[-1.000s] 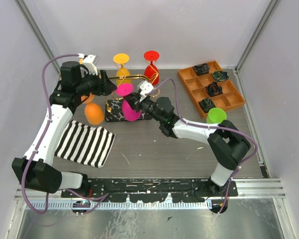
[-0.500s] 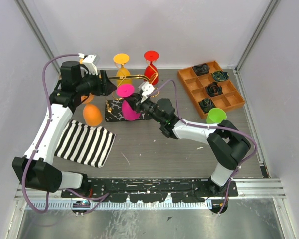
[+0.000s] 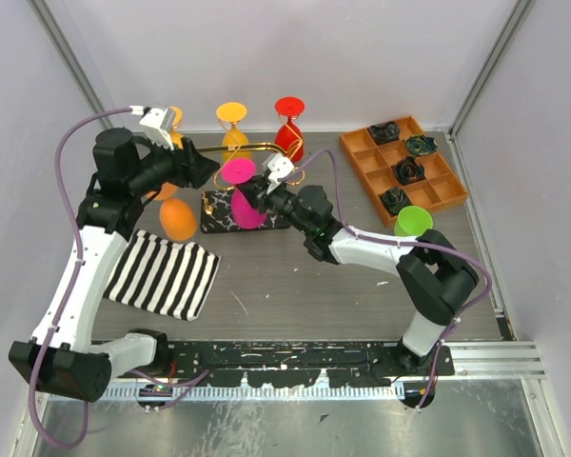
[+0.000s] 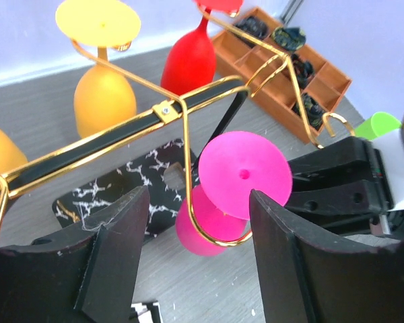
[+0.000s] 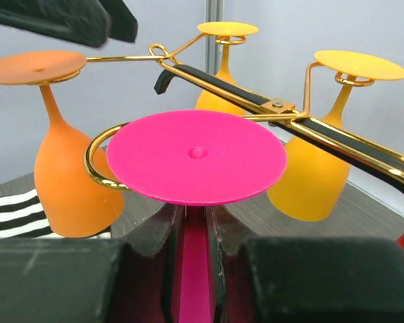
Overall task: Place the wine glass upside down on the wine glass rack
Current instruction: Turn the wine glass upside down at the wine rack.
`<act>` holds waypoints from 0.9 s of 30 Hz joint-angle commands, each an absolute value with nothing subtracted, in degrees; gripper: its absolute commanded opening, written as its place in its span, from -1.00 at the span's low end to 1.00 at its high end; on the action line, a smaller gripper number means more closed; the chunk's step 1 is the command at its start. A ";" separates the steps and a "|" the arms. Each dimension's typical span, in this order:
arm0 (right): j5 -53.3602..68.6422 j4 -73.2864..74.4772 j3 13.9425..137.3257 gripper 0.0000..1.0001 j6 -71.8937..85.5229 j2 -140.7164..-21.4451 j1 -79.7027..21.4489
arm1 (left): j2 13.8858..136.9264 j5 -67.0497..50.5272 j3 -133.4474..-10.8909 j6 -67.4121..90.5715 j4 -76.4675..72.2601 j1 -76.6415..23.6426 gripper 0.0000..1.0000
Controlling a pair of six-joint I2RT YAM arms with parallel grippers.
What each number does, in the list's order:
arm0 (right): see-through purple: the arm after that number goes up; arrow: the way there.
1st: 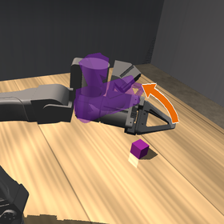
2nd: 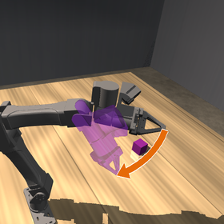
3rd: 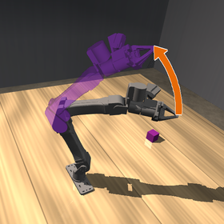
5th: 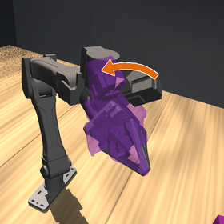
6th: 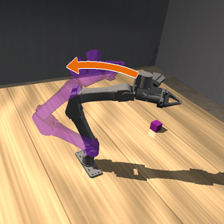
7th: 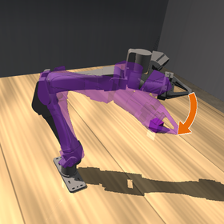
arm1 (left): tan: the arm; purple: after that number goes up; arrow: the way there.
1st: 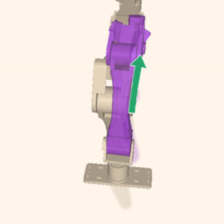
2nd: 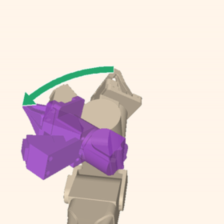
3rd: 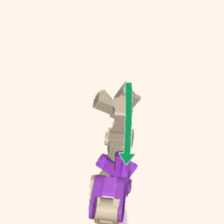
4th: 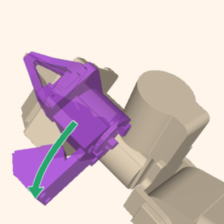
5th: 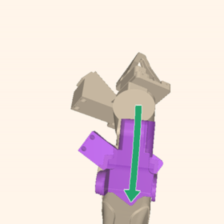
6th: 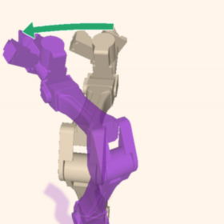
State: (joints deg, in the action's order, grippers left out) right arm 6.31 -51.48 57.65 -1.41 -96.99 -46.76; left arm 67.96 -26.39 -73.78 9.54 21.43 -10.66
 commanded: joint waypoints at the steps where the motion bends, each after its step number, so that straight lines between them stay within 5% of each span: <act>1: 5.17 -53.94 61.43 -0.99 -1.86 -96.27 -46.94 | 66.29 -28.32 -72.32 10.27 16.14 -10.61 0.36; 27: 9.94 -51.76 66.04 -0.99 -1.07 -100.31 -46.93 | 66.63 -26.99 -72.75 9.37 17.12 -10.63 0.36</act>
State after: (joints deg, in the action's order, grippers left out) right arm 7.14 -48.03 62.57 -1.39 -100.18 -46.76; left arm 66.59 -27.31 -72.86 9.65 18.02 -10.66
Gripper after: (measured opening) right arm 0.210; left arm 0.681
